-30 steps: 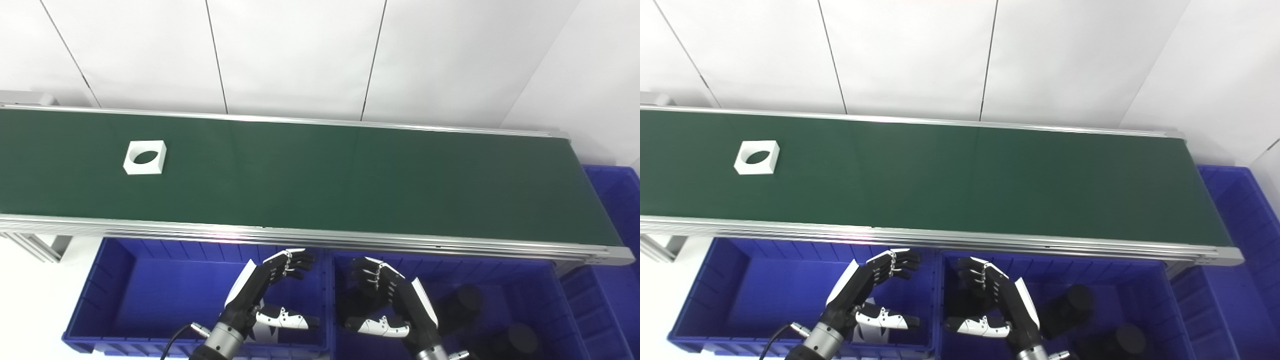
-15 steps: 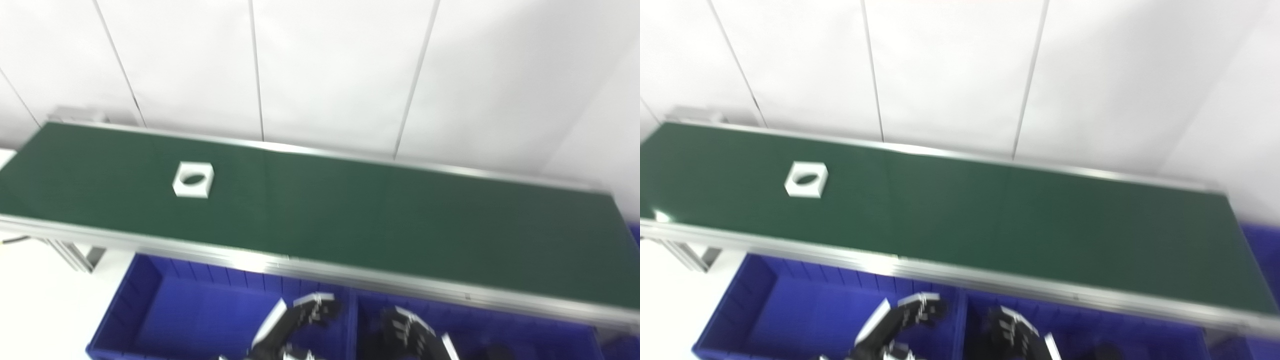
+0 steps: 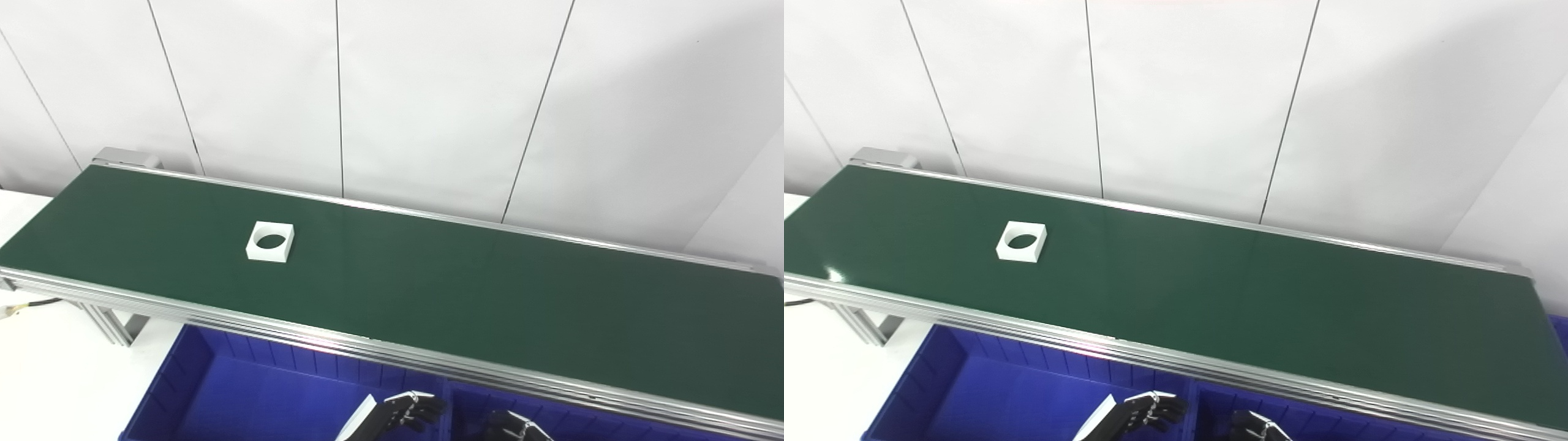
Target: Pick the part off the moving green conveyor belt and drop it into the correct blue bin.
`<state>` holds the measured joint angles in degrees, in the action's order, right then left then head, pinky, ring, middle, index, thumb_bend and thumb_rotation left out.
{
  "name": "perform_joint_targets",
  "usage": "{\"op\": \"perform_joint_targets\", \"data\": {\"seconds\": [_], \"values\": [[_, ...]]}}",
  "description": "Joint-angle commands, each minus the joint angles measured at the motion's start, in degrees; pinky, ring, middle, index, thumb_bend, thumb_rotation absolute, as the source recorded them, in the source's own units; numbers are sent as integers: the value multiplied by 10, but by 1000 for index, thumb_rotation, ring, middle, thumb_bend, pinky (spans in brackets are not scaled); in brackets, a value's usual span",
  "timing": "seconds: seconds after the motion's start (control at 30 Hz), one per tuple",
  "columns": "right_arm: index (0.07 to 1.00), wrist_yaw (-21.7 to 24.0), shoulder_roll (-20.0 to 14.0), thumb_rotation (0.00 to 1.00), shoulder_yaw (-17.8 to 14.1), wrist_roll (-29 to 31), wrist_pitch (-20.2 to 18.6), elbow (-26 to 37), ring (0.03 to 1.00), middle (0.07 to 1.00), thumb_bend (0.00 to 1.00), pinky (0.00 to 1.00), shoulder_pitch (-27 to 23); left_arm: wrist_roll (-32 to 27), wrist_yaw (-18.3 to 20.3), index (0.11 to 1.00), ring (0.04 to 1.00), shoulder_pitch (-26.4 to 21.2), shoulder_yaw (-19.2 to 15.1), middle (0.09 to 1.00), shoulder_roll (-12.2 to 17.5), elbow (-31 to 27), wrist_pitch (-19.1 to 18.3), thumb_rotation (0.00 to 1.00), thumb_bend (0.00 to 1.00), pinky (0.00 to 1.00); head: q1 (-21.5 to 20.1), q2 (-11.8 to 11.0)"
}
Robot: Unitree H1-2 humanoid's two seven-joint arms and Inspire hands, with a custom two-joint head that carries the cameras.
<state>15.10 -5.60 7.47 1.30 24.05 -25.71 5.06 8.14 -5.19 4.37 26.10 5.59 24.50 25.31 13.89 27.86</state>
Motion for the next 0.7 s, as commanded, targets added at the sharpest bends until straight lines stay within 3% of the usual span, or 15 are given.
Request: {"op": "perform_joint_targets", "data": {"seconds": [0.0,0.43,0.53,0.67], "values": [[751,11,5,240,-5,4,29,12,758,799,941,682,-6,0,-17,741,732,-11,3,764,1,-10,16,98,928,677,4,1],[758,13,3,254,-10,0,29,6,766,805,926,695,-9,1,-25,743,737,-12,13,765,-2,-15,16,119,922,677,32,0],[761,14,3,252,-12,0,29,3,768,806,922,696,-11,4,-27,744,736,-10,19,761,1,-36,16,128,919,675,36,0],[765,25,3,270,-16,4,29,-1,781,812,913,710,-13,21,-32,746,728,4,33,753,13,-122,16,156,924,662,41,1]]}}
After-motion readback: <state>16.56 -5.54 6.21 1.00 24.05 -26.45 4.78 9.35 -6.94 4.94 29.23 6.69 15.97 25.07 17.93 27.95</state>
